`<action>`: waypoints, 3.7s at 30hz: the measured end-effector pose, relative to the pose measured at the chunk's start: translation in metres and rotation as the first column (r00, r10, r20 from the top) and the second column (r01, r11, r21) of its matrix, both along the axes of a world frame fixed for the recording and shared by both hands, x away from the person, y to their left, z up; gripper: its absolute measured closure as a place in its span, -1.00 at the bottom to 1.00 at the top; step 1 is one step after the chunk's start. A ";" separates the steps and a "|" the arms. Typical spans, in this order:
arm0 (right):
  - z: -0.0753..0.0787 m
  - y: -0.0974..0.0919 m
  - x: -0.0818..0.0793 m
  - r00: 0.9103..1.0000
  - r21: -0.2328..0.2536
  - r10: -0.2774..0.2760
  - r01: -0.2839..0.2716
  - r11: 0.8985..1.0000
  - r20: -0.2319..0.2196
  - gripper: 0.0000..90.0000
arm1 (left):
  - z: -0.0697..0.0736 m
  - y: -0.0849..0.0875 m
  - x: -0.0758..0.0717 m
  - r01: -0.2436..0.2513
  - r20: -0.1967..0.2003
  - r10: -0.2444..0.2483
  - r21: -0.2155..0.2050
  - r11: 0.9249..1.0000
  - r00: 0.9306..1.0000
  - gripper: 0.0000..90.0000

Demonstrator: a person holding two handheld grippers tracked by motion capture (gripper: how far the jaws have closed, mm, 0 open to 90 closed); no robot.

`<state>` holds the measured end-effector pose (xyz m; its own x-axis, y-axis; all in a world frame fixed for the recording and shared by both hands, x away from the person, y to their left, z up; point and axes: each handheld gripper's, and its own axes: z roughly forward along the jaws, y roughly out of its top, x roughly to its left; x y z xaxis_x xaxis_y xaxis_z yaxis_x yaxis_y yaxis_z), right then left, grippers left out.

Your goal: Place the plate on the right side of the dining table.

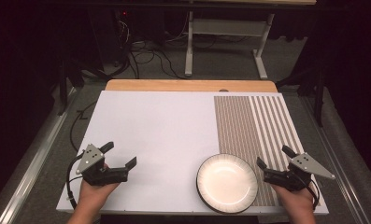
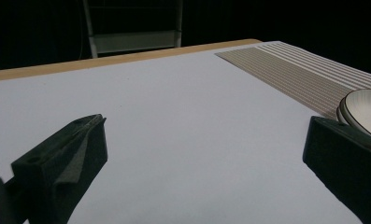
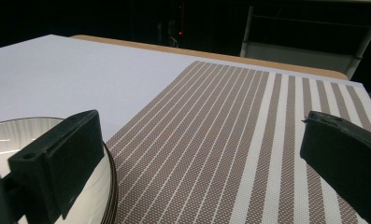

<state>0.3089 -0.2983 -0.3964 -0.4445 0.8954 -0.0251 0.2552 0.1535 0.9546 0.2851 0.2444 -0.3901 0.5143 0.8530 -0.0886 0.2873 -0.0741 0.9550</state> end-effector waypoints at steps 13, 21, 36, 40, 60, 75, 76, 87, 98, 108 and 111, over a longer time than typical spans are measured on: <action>0.002 0.000 0.001 1.000 0.007 -0.003 0.003 1.000 -0.007 -0.97 | 0.000 -0.002 -0.001 -0.006 -0.003 0.006 0.011 1.000 1.000 -0.99; 0.008 0.002 -0.001 1.000 0.005 0.016 -0.016 1.000 -0.015 -0.90 | 0.000 -0.007 0.000 0.016 0.001 -0.016 0.024 1.000 1.000 -0.99; 0.016 0.001 -0.002 0.996 0.031 0.030 -0.027 0.999 -0.083 -0.30 | -0.005 -0.008 0.000 0.010 -0.017 -0.010 0.020 1.000 1.000 -0.99; 0.015 0.005 -0.003 0.995 -0.001 0.040 -0.040 0.999 -0.090 -0.22 | -0.004 -0.010 0.001 0.017 -0.015 -0.017 0.019 1.000 1.000 -0.99; 0.013 0.002 -0.008 0.986 -0.056 0.108 -0.116 0.992 -0.131 0.80 | -0.003 -0.014 0.000 0.031 -0.009 -0.031 0.050 0.998 0.999 -1.00; 0.016 0.004 -0.011 0.956 -0.016 0.206 -0.214 0.977 -0.211 1.00 | -0.002 -0.018 0.000 0.032 -0.009 -0.032 0.025 0.999 0.999 -1.00; 0.017 0.004 -0.011 0.955 -0.018 0.205 -0.214 0.977 -0.213 1.00 | -0.003 -0.019 0.001 0.037 -0.013 -0.037 0.023 0.999 0.999 -1.00; 0.016 0.000 -0.013 0.948 0.001 0.224 -0.229 0.973 -0.226 1.00 | 0.001 -0.021 0.000 0.042 -0.005 -0.042 0.018 0.999 0.999 -1.00; 0.016 0.001 -0.021 0.939 -0.059 0.230 -0.253 0.966 -0.256 1.00 | 0.005 -0.025 0.002 0.060 0.015 -0.061 0.045 0.997 0.998 -1.00; 0.009 0.001 -0.025 0.919 -0.078 0.256 -0.291 0.953 -0.300 1.00 | 0.006 -0.026 0.002 0.054 0.012 -0.054 0.019 0.998 0.998 -1.00; 0.009 0.002 -0.025 0.912 -0.079 0.260 -0.298 0.951 -0.316 1.00 | 0.006 -0.024 0.001 0.048 0.010 -0.049 0.021 0.999 0.999 -1.00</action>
